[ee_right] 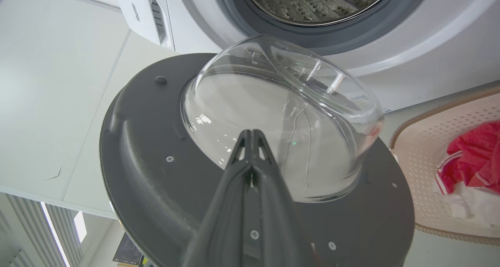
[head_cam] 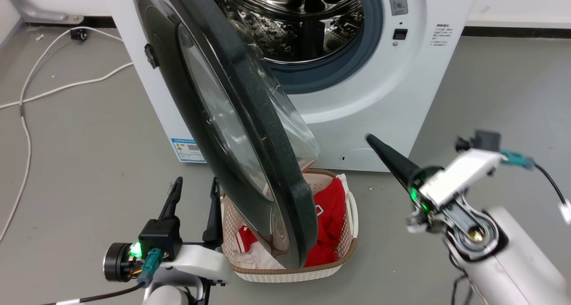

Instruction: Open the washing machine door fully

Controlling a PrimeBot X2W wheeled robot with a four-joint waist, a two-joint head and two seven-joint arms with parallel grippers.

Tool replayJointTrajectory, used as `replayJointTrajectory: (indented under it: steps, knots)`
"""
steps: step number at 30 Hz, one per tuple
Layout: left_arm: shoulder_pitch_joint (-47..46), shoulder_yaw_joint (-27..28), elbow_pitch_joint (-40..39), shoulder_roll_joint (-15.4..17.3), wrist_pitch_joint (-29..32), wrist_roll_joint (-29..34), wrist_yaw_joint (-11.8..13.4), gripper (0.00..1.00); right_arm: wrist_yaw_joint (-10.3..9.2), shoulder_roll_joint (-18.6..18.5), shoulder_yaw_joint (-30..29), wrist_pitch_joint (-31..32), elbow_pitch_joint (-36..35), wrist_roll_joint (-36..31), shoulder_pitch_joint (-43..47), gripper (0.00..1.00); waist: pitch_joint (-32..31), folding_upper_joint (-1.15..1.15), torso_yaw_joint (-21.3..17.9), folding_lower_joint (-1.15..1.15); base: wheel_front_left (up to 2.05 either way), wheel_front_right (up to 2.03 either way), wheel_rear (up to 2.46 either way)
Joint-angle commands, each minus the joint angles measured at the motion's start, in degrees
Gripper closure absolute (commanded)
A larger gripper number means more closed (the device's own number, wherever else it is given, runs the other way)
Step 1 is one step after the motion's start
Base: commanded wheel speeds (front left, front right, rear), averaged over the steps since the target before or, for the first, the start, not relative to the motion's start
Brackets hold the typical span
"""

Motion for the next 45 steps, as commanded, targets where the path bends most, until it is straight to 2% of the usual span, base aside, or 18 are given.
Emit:
replayJointTrajectory:
  steps: [1,10,11,13,14,15,20,23,28,31,33,38,45]
  knots:
    - [0.8,0.5,0.0,0.0,-0.2,0.1,0.2,0.00,0.14,-0.7,-0.9,-1.9,-0.7,-0.6,2.6,1.00,-0.2,0.00,-0.4,0.01,0.00,0.00,0.00]
    - [2.0,2.6,-0.5,0.0,-0.2,0.5,0.2,0.00,0.14,-4.0,-3.7,-16.1,-2.5,-8.0,14.4,1.00,-1.1,0.00,-2.5,0.01,0.00,0.00,0.00]
    - [2.1,2.7,-0.5,0.0,-0.2,0.5,0.2,0.00,0.14,-3.9,-4.0,-17.7,-2.5,-8.6,15.4,0.96,-1.2,0.00,-2.7,0.01,0.00,0.00,0.00]
    - [2.2,3.1,-0.6,0.0,-0.2,0.5,0.2,0.00,0.14,-4.4,-4.6,-21.0,-2.1,-10.8,17.0,0.56,-1.3,0.00,-2.9,0.01,0.00,0.00,0.00]
    - [2.3,3.2,-0.6,0.0,-0.2,0.5,0.2,0.00,0.14,-4.5,-4.9,-22.8,-1.8,-12.0,17.7,0.13,-1.4,0.00,-3.0,0.01,0.00,0.00,0.00]
    - [2.4,3.3,-0.6,0.0,-0.2,0.5,0.1,0.00,0.14,-4.3,-5.5,-24.1,-1.6,-12.7,18.4,0.00,-1.5,0.00,-3.1,0.01,0.00,0.00,0.00]
    - [3.1,3.3,-0.4,0.0,-0.2,0.6,0.0,0.00,0.14,-4.4,-9.8,-27.4,0.1,-21.4,20.6,0.00,-2.1,0.00,-3.4,0.01,0.00,0.00,0.00]
    - [3.2,3.3,-0.4,0.0,-0.2,0.6,-0.1,0.00,0.13,-3.1,-15.9,-27.7,0.2,-28.9,21.4,0.00,-2.3,0.00,-3.5,0.01,0.00,0.00,0.00]
    - [3.3,3.4,-0.2,0.0,-0.2,0.6,-0.3,0.00,0.13,1.4,-27.6,-27.6,-4.7,-48.3,23.8,0.00,-2.8,0.00,-3.5,0.01,0.00,0.00,0.00]
    - [3.3,3.6,0.0,0.0,-0.2,0.6,-0.4,0.00,0.12,4.8,-31.8,-27.6,-9.4,-59.5,25.4,0.00,-3.1,0.00,-3.5,0.01,0.00,0.00,0.00]
    - [3.4,3.7,0.0,0.0,-0.2,0.7,-0.4,0.00,0.07,6.5,-33.4,-27.6,-12.7,-66.4,26.6,0.00,-3.3,0.00,-3.3,0.01,0.00,0.00,0.00]
    - [3.6,4.0,-0.1,0.0,-0.2,0.6,-0.4,0.00,0.07,9.2,-33.8,-27.6,-18.4,-78.2,29.6,0.00,-3.6,0.00,-2.9,0.01,0.00,0.00,0.00]
    - [4.0,4.3,-0.2,0.0,-0.2,1.0,-0.6,0.00,0.07,10.8,-31.9,-26.1,-23.7,-86.9,34.0,0.00,-4.0,0.00,-2.6,0.01,0.00,0.00,0.00]
